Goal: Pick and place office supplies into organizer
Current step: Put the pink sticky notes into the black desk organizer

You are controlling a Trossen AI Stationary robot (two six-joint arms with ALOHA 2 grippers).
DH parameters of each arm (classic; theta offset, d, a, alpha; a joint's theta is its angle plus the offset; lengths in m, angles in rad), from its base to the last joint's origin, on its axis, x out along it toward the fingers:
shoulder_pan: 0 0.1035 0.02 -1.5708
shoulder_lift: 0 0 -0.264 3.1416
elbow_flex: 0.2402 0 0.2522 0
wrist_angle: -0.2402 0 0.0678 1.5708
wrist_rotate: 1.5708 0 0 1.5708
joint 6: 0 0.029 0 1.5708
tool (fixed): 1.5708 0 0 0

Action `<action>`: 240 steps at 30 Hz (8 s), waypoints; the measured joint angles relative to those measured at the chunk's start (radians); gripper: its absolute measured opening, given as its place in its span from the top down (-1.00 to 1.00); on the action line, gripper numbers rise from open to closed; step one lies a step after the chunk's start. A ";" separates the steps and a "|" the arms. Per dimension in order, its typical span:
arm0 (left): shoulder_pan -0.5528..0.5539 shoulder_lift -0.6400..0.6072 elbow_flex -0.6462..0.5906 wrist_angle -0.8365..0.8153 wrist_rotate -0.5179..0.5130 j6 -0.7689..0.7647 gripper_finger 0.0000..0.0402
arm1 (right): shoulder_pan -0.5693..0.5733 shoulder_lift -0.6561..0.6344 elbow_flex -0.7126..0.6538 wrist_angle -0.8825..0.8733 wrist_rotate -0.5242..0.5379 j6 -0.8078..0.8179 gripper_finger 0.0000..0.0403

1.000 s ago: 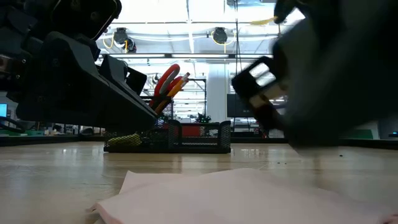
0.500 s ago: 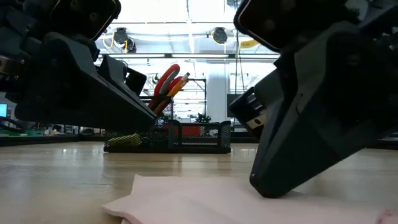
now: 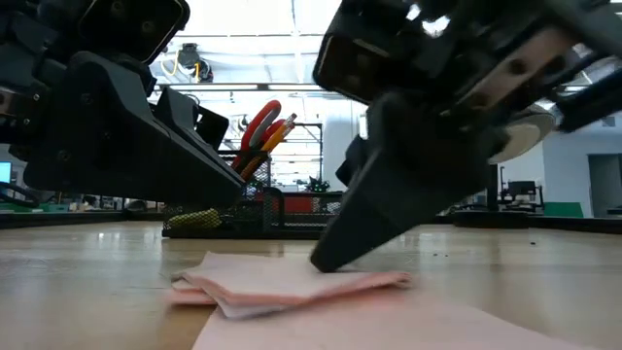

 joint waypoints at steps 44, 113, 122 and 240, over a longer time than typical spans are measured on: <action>0.025 0.000 0.000 -0.036 0.000 -0.012 0.85 | 0.207 -0.009 0.007 0.235 -0.086 0.070 1.00; 0.074 -0.075 0.003 -0.466 -0.225 -0.352 0.85 | 0.021 0.093 0.077 0.175 0.023 -0.094 1.00; 0.031 -0.073 0.003 -0.449 -0.176 -0.380 0.85 | 0.020 0.093 0.077 0.174 0.054 -0.094 1.00; -0.033 -0.005 0.162 -0.599 -0.148 0.469 -0.35 | -0.004 -0.004 0.079 -0.059 0.096 -0.033 0.71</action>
